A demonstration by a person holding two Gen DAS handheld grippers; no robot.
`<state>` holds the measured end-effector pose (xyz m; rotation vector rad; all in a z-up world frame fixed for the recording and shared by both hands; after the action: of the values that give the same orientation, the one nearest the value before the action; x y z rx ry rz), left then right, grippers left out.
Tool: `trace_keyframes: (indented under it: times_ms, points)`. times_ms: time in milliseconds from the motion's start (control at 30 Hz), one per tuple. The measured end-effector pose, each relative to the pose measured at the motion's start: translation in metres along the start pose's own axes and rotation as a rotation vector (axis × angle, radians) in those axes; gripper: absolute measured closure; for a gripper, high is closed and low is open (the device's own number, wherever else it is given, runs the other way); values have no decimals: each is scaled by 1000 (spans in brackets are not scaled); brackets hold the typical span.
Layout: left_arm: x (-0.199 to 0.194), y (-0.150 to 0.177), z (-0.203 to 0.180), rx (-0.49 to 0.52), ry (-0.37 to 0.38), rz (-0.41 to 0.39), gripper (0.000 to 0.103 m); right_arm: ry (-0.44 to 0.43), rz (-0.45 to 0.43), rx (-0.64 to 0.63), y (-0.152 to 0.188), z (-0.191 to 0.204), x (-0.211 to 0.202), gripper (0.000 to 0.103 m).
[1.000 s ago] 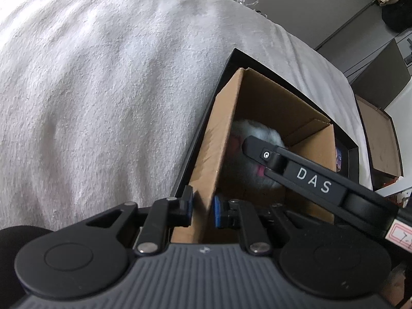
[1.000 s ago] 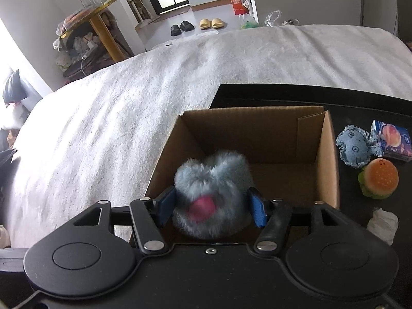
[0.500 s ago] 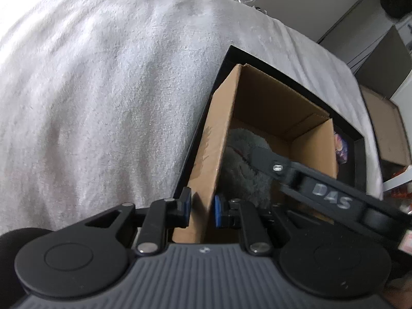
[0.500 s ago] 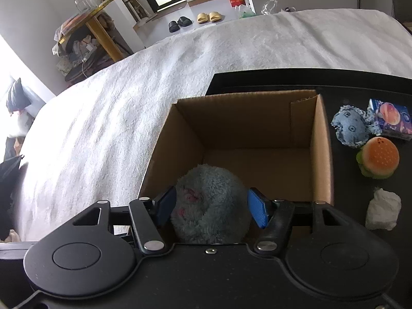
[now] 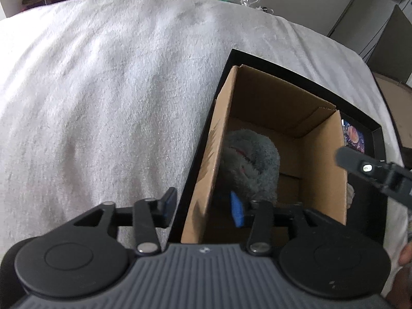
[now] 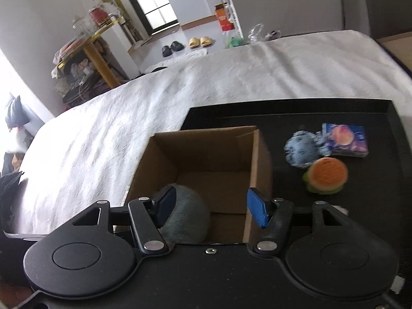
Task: Organize soft objects
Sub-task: 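Lower the fluffy plush into the box and open the right gripper, then move the right gripper to the white tissue and close on it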
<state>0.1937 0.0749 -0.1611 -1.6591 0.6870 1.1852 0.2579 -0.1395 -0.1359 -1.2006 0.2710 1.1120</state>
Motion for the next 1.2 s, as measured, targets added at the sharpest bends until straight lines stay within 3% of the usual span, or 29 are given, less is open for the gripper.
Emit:
trace_keyframes:
  times_ms: [200,333,400,767,967,1167,1200]
  points:
    - [-5,0,-10,26,-63,-27,43,30,-31,33,0,-27,-13,40]
    - [-6,1,-19,53,-99,-44,34,59,-51,50,4,-47,-21,20]
    - [-6,1,-23,66,-117,-50,32,75,-59,71,7,-58,-23,16]
    - [-1,2,-45,134,-205,-52,31,126,-11,187,33,-109,-5,14]
    - [3,0,-55,136,-241,-49,31,146,15,225,44,-123,10,19]
    - [4,1,-71,177,-268,-59,31,151,42,253,52,-131,25,37]
    - [5,1,-73,182,-269,-57,31,148,45,256,52,-131,26,44]
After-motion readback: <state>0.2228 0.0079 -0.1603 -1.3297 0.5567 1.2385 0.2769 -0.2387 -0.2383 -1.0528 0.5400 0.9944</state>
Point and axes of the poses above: each gripper's, at about its wrist camera, not at the fingertips, and x roughly the way its jaws point, z to its left, y to its underside, the point moved 1 cm from there along x, roughly the way its jaws point, and after that the axes turned 4 degrees about -y, right-handed, at the moved point
